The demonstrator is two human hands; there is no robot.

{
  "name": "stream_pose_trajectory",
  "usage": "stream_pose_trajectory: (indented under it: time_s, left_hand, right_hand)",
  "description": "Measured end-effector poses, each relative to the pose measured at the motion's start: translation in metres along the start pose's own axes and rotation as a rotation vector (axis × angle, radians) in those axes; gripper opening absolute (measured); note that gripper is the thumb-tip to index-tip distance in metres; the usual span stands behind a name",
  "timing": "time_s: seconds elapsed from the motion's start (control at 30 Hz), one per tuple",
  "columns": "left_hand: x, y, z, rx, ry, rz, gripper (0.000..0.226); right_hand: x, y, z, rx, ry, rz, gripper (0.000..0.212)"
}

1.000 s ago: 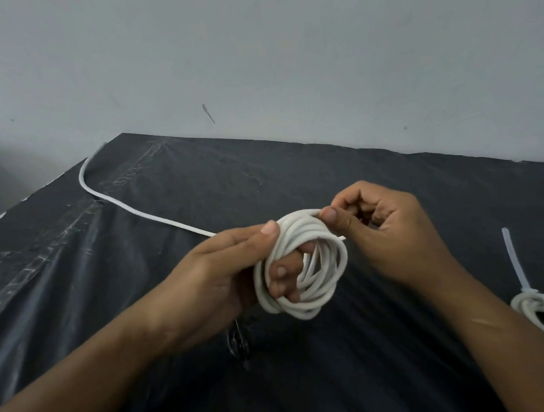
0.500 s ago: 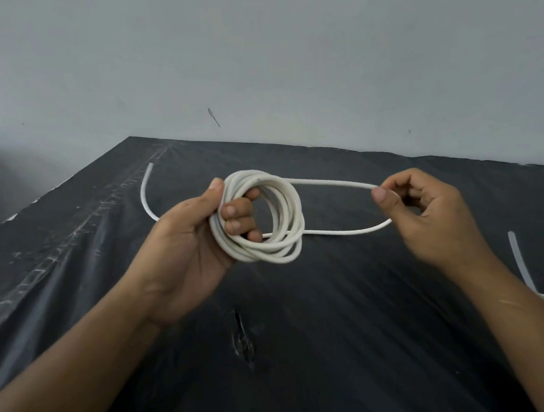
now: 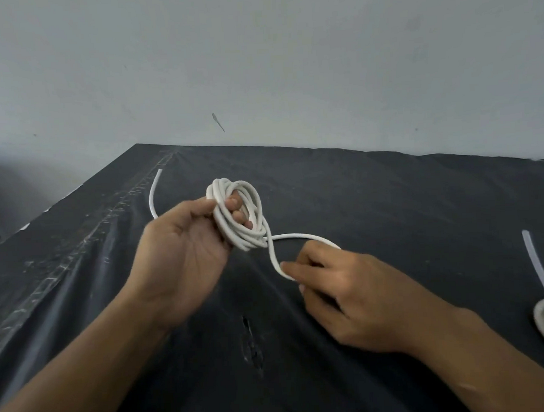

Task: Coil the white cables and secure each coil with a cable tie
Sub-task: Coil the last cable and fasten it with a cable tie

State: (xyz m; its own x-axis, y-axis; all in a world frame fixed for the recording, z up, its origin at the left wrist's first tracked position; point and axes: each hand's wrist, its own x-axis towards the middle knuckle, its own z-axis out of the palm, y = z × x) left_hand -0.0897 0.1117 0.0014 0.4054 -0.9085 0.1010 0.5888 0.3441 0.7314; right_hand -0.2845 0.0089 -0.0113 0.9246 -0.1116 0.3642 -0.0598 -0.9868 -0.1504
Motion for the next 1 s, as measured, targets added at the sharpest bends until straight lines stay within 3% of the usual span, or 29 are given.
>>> stream_pose_trajectory:
  time_s: [0.1,0.23,0.3,0.47,0.57,0.67,0.73,0.83,1.0]
  left_hand:
    - [-0.001,-0.009,0.0,0.258,-0.017,0.084,0.024]
    - [-0.009,-0.025,0.004,0.83,-0.163,0.25,0.027]
    - [-0.014,-0.032,0.008,0.941,-0.253,0.234,0.029]
    - [-0.018,-0.035,0.011,0.787,-0.329,0.08,0.036]
    - [-0.02,-0.034,0.01,0.651,-0.387,-0.06,0.045]
    - [-0.017,-0.037,0.016,0.615,-0.372,-0.147,0.039]
    - [-0.02,-0.034,0.02,0.699,-0.471,-0.119,0.028]
    - [-0.029,-0.028,0.02,0.774,-0.647,-0.085,0.03]
    - [-0.024,-0.023,0.021,0.404,-0.58,-0.201,0.039]
  right_hand:
    - [0.004,-0.008,0.0,-0.046,-0.001,-0.086,0.038]
    - [0.008,-0.011,-0.002,0.051,0.22,-0.109,0.015]
    - [0.009,-0.009,-0.006,0.055,0.324,-0.088,0.013]
    - [0.009,-0.008,-0.011,0.092,0.467,-0.077,0.026]
    - [0.007,-0.004,-0.017,0.138,0.533,-0.003,0.036]
    - [0.003,0.003,-0.022,0.257,0.53,0.115,0.047]
    - [0.003,0.008,-0.021,0.357,0.536,0.185,0.045]
    - [0.003,0.016,-0.02,0.499,0.546,0.275,0.04]
    - [-0.001,0.038,-0.018,0.582,0.556,0.359,0.029]
